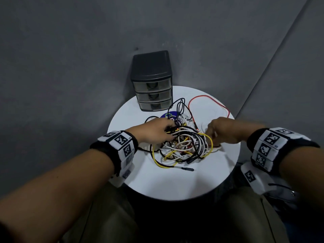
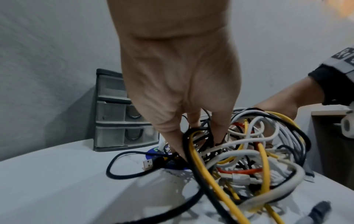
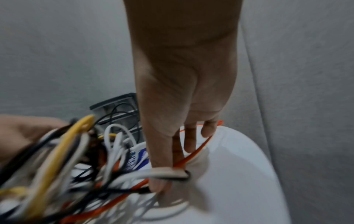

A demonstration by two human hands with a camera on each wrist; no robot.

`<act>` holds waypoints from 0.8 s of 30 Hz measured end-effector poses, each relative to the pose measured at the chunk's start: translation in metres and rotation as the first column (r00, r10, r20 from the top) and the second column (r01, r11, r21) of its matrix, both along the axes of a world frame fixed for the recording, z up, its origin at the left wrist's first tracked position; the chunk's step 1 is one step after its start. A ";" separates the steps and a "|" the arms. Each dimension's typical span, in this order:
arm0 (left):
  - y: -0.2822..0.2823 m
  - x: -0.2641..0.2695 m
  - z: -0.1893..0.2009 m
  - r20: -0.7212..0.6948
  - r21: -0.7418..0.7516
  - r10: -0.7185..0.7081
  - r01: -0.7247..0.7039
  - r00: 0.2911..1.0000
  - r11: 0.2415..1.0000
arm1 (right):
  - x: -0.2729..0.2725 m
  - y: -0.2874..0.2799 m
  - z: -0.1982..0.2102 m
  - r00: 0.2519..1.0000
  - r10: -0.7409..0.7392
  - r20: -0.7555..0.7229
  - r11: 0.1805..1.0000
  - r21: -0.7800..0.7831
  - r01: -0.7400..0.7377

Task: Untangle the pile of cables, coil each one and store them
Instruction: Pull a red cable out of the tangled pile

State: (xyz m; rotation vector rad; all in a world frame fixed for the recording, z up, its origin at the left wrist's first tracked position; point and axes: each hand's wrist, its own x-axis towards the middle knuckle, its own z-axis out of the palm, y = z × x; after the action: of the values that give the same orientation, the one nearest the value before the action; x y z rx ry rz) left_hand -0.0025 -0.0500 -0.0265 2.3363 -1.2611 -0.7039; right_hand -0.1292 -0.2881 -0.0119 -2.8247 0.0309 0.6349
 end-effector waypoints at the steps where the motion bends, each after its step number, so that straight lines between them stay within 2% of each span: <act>1: 0.000 0.000 0.000 -0.034 -0.009 0.018 -0.018 0.999 1.000 | 0.004 0.009 -0.001 0.998 0.045 0.035 0.999 -0.006 -0.045; 4: -0.001 -0.002 0.001 -0.126 -0.010 0.079 -0.081 0.989 0.997 | 0.014 0.037 -0.004 0.977 0.162 0.137 0.986 -0.055 -0.156; 6: 0.000 -0.002 0.005 -0.179 -0.004 0.103 -0.105 0.978 0.994 | 0.018 0.044 -0.009 0.972 0.167 0.164 0.986 -0.025 -0.166; 9: 0.005 0.000 0.008 -0.220 0.035 0.103 -0.097 0.970 0.995 | 0.021 0.030 -0.012 0.993 0.051 0.105 0.997 0.047 -0.056; 11: 0.006 0.000 0.010 -0.196 0.062 0.102 -0.091 0.975 0.994 | 0.021 0.018 -0.009 0.994 -0.072 0.080 0.991 0.121 0.062; 13: 0.004 0.000 0.012 -0.172 0.089 0.105 -0.091 0.979 0.992 | 0.020 0.017 -0.005 0.986 -0.136 0.097 0.975 0.190 0.115; 16: 0.001 -0.002 0.015 -0.130 0.115 0.081 -0.066 0.988 0.991 | 0.021 0.031 -0.006 0.989 -0.118 0.093 0.971 0.219 0.095; 19: 0.002 -0.002 0.020 -0.192 0.139 0.084 -0.058 0.978 0.989 | 0.023 0.036 -0.009 0.993 -0.110 0.051 0.964 0.248 0.094; 21: 0.003 -0.003 0.025 -0.294 0.123 0.135 -0.103 0.946 0.987 | 0.025 0.031 -0.009 0.968 -0.244 0.056 0.895 0.397 0.203; 23: 0.000 -0.006 0.033 -0.462 0.137 0.232 -0.190 0.856 0.972 | 0.027 0.030 -0.009 0.928 -0.366 0.067 0.783 0.561 0.268; 24: -0.003 -0.008 0.035 -0.502 0.173 0.260 -0.199 0.825 0.965 | 0.028 0.032 -0.008 0.922 -0.381 0.071 0.750 0.607 0.263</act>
State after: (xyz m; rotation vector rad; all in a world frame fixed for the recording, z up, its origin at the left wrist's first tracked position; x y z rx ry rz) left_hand -0.0100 -0.0525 0.0088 2.1129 -0.6974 -1.2446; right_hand -0.1016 -0.2563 -0.0200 -2.1789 0.2438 0.2276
